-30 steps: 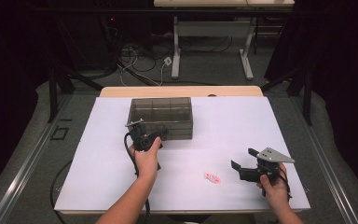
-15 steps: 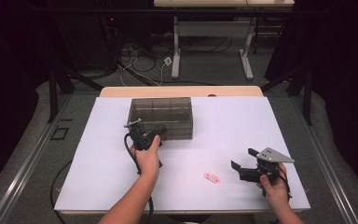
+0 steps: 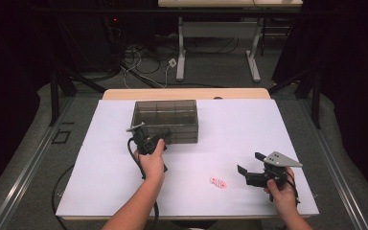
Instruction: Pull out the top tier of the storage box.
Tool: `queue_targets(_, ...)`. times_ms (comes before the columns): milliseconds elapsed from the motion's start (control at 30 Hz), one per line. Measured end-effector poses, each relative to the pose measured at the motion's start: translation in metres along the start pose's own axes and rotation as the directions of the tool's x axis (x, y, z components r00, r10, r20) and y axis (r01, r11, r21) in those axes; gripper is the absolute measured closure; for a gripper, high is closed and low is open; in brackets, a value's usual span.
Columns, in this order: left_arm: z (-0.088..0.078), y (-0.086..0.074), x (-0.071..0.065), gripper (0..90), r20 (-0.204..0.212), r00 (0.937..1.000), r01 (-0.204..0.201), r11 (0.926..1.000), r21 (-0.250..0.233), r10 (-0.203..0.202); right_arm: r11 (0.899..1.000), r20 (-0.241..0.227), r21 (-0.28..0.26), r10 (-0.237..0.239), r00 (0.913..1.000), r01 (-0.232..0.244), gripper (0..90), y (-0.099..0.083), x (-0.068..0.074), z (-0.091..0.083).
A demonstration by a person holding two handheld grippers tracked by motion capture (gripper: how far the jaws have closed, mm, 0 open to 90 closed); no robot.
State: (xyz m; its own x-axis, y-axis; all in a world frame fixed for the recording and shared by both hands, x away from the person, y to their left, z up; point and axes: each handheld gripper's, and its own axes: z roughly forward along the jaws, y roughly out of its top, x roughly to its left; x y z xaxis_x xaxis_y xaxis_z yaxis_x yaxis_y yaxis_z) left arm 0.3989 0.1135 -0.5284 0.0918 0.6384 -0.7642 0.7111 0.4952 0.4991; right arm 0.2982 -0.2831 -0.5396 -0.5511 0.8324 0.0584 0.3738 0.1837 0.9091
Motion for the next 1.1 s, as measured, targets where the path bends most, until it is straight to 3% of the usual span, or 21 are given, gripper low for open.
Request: queue_targets(1100,-0.0026,-0.0037,0.0033,80.8,0.037,0.9991,0.020,0.9998,0.001,-0.020,1.000,0.004,-0.003,0.004,1.0000,-0.004,12.2,-0.0004,0.0008,0.0008)
